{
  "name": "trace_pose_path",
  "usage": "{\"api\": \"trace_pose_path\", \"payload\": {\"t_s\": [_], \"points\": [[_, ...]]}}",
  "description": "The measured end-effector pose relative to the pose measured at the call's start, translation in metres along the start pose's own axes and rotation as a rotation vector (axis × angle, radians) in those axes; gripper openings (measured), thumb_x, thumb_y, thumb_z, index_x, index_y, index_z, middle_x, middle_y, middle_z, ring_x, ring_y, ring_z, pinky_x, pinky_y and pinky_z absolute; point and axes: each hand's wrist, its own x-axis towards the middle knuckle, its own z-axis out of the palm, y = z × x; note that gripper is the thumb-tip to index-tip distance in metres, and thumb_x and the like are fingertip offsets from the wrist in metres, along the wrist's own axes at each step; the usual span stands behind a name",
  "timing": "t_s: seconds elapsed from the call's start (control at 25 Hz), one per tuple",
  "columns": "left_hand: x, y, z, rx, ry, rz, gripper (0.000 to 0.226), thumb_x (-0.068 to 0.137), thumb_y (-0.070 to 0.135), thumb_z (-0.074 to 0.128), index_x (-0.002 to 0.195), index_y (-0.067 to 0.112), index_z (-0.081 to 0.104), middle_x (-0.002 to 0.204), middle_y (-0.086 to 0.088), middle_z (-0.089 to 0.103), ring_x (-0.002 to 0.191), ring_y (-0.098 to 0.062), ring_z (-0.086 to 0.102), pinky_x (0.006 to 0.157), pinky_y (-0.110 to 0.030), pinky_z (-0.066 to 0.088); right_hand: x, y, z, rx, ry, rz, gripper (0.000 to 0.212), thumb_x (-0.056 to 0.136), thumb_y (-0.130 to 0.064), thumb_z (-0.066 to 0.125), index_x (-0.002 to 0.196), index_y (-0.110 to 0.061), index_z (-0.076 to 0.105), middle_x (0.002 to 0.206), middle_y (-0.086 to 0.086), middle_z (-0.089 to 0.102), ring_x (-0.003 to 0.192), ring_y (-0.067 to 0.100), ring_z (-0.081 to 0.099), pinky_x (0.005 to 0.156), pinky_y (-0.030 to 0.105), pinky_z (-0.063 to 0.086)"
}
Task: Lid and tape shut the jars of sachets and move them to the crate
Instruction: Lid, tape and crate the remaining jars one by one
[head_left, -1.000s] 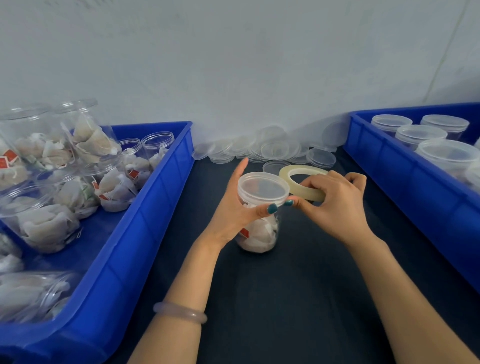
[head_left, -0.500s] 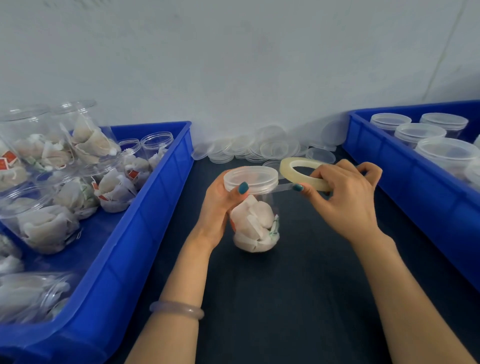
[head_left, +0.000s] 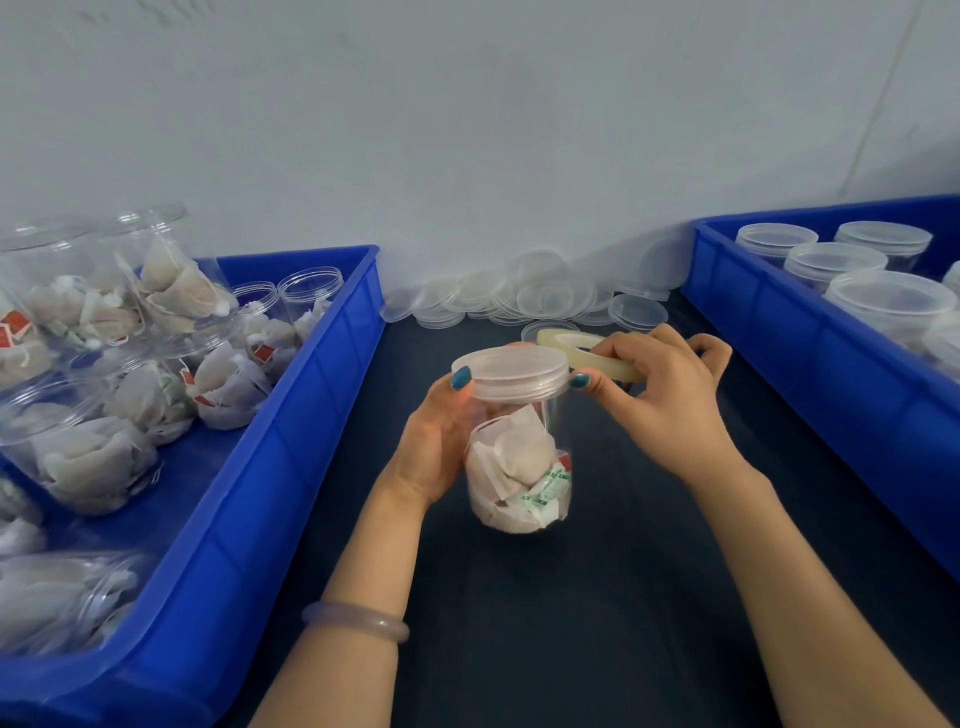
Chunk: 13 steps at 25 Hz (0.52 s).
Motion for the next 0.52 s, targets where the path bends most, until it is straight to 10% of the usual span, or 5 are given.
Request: {"api": "trace_pose_path", "payload": {"t_s": [0.24, 0.52], "points": [[0.001, -0.001, 0.01, -0.034, -0.022, 0.015, 0.103, 0.06, 0.069, 0.079, 0.138, 0.009, 0.051, 0.137, -0.02, 0.059, 0.122, -0.039, 0.058, 0.102, -0.045, 0.049, -0.002, 0.001, 0.002, 0.126, -0.055, 0.023, 0.062, 0.072, -0.082, 0.04, 0.084, -0.028, 0.068, 0.067, -0.012, 0.05, 0.093, -0.006, 0.04, 0.084, 0.033, 0.018], [0.005, 0.007, -0.003, 0.47, 0.223, 0.198, 0.104, 0.052, 0.1, 0.047, 0.121, 0.024, 0.061, 0.121, 0.004, 0.068, 0.115, -0.011, 0.063, 0.091, -0.027, 0.054, -0.006, -0.002, 0.007, 0.029, -0.045, -0.028, 0.059, 0.071, -0.083, 0.049, 0.077, -0.025, 0.057, 0.065, -0.017, 0.044, 0.077, 0.011, 0.043, 0.082, 0.033, 0.019]]}}
